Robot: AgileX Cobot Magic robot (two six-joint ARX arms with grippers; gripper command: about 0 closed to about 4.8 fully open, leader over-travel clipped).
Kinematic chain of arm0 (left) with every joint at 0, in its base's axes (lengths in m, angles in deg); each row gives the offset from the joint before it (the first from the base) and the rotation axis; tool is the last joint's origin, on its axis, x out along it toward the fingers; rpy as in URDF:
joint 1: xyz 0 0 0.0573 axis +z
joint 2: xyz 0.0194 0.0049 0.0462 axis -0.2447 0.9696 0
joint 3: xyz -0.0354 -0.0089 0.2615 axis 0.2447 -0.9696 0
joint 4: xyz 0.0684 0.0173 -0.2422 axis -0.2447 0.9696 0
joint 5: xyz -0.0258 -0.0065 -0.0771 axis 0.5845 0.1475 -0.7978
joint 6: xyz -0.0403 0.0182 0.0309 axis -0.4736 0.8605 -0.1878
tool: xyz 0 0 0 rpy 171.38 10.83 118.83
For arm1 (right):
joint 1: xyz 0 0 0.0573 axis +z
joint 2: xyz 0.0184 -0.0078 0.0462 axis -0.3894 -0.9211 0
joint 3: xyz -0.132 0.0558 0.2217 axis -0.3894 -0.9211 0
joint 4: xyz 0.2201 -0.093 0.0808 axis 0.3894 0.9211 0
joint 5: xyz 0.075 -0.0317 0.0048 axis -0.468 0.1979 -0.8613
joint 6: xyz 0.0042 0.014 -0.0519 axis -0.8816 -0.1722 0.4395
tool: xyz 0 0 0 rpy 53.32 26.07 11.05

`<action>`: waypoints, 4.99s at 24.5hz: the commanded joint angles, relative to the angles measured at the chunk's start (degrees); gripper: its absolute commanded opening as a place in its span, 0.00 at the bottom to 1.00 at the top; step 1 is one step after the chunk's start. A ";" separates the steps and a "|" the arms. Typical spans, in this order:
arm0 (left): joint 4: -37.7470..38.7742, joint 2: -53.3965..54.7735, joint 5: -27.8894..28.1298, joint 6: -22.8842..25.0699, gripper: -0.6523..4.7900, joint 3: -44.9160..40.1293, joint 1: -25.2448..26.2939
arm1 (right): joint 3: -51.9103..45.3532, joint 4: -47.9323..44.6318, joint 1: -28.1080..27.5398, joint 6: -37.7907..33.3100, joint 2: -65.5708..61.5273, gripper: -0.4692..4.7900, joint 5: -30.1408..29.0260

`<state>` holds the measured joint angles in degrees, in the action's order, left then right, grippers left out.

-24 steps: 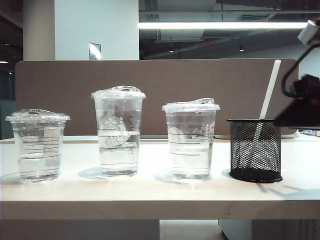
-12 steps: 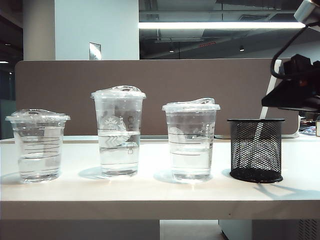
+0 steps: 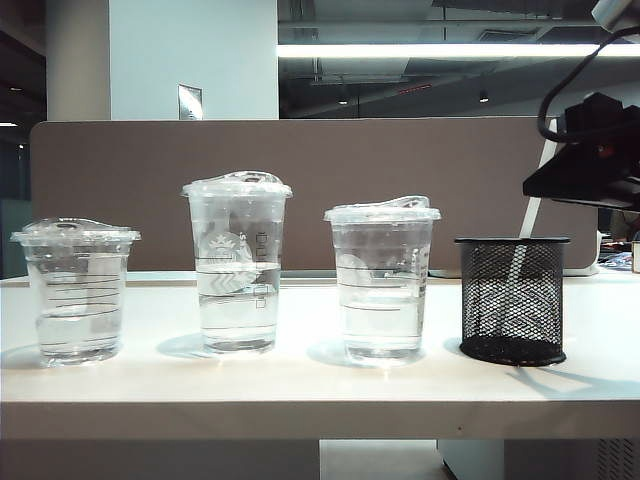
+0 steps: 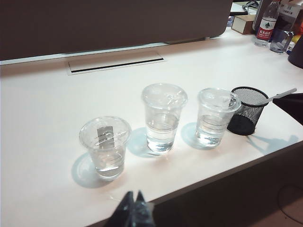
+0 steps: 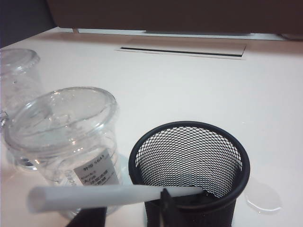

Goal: Pick up the straw and insert it into the medium coffee cup.

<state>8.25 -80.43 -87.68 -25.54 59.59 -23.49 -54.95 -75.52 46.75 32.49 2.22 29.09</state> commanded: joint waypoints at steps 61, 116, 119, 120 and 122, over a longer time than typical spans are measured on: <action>-0.74 0.15 0.04 0.26 0.11 0.09 0.17 | 48.85 50.64 0.79 13.29 2.12 0.14 -7.63; -0.68 0.15 0.20 3.19 0.11 0.09 0.15 | 53.48 57.09 13.05 14.71 -15.56 0.82 1.11; -1.03 0.15 1.68 2.56 0.11 0.07 0.15 | 53.94 52.04 13.16 14.71 -11.85 0.58 1.14; -2.75 0.15 1.60 2.19 0.11 -0.46 0.15 | 54.10 49.42 13.33 14.71 -8.04 0.16 0.90; -5.66 0.15 1.60 1.42 0.11 -1.86 0.15 | 54.12 46.31 13.29 14.67 -2.91 0.08 1.03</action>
<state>6.17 -80.49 -86.17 -23.25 58.73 -23.49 -1.44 -24.44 59.91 47.16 -4.04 30.11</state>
